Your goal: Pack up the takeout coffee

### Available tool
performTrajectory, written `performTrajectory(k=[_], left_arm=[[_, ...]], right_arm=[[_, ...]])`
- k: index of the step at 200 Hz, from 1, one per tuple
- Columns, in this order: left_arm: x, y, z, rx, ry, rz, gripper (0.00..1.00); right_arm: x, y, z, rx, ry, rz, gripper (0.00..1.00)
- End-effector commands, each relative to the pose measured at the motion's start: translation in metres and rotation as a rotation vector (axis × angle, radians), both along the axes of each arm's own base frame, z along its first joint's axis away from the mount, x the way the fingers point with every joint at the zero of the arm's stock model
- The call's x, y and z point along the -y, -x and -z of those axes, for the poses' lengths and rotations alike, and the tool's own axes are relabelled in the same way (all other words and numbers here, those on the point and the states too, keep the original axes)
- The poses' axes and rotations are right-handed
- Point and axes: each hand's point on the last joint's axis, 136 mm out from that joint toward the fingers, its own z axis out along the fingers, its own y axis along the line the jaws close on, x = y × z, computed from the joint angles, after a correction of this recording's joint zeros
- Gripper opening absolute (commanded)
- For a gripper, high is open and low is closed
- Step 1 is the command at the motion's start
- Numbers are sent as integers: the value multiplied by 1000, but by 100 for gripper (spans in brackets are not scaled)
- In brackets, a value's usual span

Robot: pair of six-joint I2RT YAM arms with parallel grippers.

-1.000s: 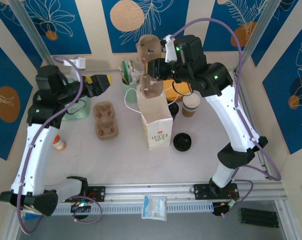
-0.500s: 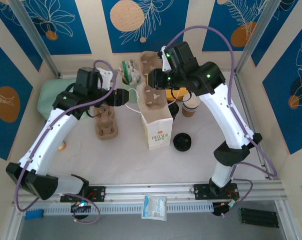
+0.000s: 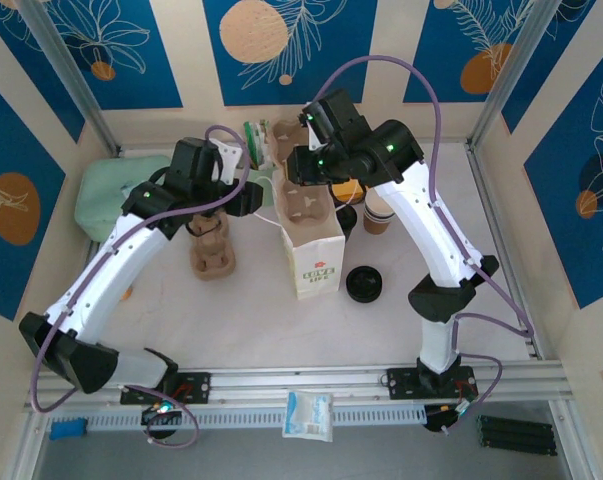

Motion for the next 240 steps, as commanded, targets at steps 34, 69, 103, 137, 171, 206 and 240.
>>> performTrajectory(k=[34, 69, 103, 137, 171, 206, 240], left_arm=[[12, 0, 13, -6, -25, 33, 40], [14, 5, 13, -9, -28, 38, 23], [16, 13, 13, -14, -25, 36, 11], [14, 20, 12, -22, -16, 15, 7], [11, 28, 11, -38, 4, -19, 5], [10, 35, 9, -53, 44, -41, 5], [11, 42, 7, -62, 67, -40, 5]], right_arm=[[4, 3, 15, -39, 62, 19, 29], [0, 2, 24, -56, 81, 14, 28], [-2, 2, 31, -65, 108, 14, 28], [-3, 3, 39, -80, 125, 19, 28], [-4, 4, 44, -81, 149, 21, 28], [-5, 5, 49, -89, 157, 19, 28], [-8, 6, 56, -100, 168, 12, 28]])
